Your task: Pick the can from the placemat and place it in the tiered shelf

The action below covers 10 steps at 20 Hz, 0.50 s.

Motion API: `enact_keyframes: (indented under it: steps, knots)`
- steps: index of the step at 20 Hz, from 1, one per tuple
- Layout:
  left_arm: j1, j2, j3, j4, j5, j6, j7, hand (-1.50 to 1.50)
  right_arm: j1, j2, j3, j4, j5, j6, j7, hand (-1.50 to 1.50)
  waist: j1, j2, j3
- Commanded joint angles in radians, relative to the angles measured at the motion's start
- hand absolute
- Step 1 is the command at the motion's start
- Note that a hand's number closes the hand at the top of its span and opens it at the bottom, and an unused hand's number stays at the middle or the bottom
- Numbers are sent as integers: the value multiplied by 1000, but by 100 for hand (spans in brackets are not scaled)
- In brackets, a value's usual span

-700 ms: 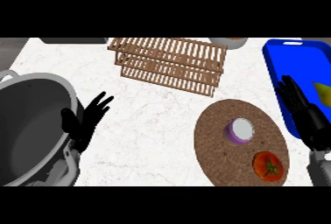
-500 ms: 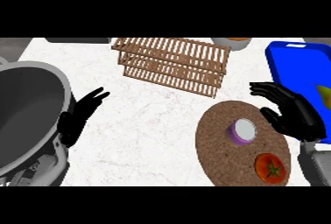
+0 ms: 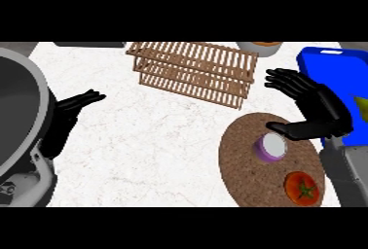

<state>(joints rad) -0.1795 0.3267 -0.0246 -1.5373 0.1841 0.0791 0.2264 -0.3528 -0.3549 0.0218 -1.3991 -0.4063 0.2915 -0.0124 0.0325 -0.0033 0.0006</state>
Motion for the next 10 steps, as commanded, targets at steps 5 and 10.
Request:
enact_keyframes:
  steps: [5, 10]
  knots:
    - [57, -56, 75, -107, -89, 87, -55, 0, -76, -272, 13, -131, -47, 314, 114, -150, -25, -9, -3]
    - [48, -99, 101, -138, -131, 76, -2, 0, -109, -366, 120, -287, 67, 381, 213, -150, -34, -9, -3]
